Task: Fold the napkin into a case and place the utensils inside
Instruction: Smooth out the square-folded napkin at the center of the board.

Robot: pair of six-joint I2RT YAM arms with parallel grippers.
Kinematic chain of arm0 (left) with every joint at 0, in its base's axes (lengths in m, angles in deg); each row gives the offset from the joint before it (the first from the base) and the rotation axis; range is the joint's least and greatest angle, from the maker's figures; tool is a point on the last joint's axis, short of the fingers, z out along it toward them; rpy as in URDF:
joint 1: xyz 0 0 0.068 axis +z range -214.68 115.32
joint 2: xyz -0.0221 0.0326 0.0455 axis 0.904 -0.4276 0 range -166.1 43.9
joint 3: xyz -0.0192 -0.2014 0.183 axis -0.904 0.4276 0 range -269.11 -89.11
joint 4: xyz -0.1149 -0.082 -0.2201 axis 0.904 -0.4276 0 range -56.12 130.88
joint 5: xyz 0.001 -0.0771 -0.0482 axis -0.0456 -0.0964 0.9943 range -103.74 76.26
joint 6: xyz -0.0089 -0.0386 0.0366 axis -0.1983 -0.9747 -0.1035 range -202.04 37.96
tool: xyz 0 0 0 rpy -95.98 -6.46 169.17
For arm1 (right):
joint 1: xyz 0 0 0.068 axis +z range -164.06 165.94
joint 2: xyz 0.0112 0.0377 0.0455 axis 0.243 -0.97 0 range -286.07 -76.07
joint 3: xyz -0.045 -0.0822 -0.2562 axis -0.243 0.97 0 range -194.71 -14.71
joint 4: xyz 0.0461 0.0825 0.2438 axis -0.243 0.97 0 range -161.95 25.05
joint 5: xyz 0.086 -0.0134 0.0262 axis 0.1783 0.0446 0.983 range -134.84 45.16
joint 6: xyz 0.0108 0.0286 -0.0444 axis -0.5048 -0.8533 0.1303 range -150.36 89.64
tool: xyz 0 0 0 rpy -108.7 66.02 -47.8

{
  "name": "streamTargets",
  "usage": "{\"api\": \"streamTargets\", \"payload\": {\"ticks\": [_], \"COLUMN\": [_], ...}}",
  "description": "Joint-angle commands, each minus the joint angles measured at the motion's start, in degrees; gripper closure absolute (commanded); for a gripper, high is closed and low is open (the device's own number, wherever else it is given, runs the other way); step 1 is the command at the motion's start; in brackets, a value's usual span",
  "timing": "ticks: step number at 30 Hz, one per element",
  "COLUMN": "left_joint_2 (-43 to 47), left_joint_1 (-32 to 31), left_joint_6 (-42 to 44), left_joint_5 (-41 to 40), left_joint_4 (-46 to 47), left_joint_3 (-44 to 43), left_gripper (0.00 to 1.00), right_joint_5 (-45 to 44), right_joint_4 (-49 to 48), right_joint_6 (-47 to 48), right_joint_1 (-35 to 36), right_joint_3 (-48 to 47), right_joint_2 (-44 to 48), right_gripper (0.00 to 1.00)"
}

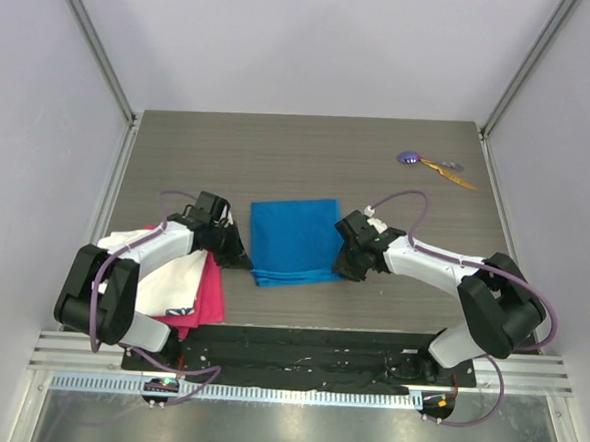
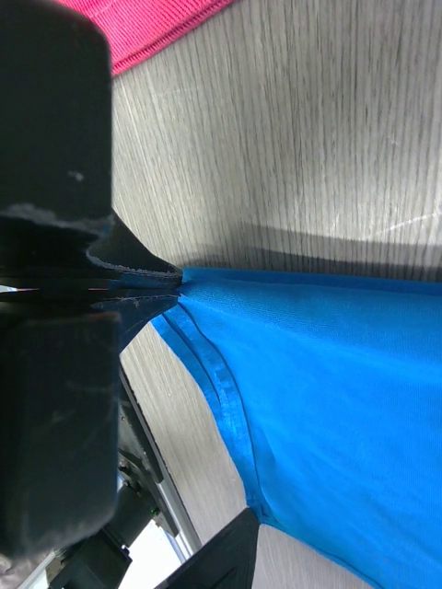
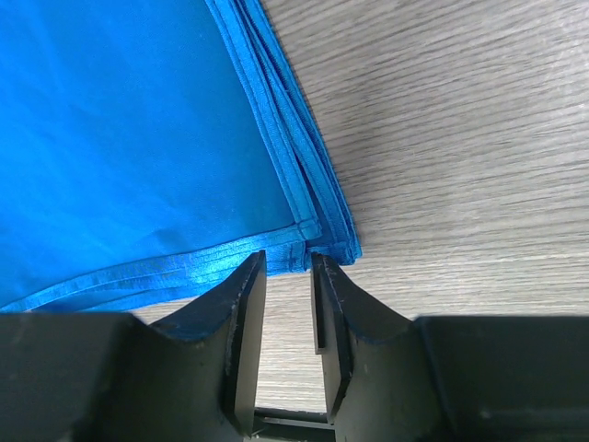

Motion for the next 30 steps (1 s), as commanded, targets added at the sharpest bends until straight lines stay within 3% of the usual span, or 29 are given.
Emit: {"api": "streamTargets", "payload": {"ticks": [1, 21, 24, 28, 30], "left_joint_2": [1.97, 2.67, 2.76, 3.2, 3.46], "left_joint_1": [0.26, 0.26, 0.26, 0.26, 0.26], "left_joint_6": [-0.31, -0.04, -0.04, 0.22, 0.48], "left_joint_5": [1.42, 1.34, 1.34, 1.16, 1.16], "left_joint_4": [1.99, 1.64, 1.55, 0.76, 0.15], "left_joint_3": [0.21, 0.21, 0.12, -0.4, -1.02], "left_gripper": [1.0, 1.0, 1.0, 1.0, 1.0], "right_joint_5": [-0.6, -0.77, -1.03, -1.91, -2.79], "right_joint_4": [-2.17, -3.67, -3.67, -1.4, 0.1], "right_joint_6": [-1.36, -2.24, -2.15, -1.36, -0.57], "right_joint_1": [0.42, 1.12, 1.03, 1.03, 1.12], "right_joint_3": [0.71, 2.2, 1.42, -0.43, -1.92], "right_joint_2": [-0.25, -1.39, -2.09, -1.74, -0.69], "right_gripper": [0.67, 0.68, 0.71, 0.87, 0.88]}}
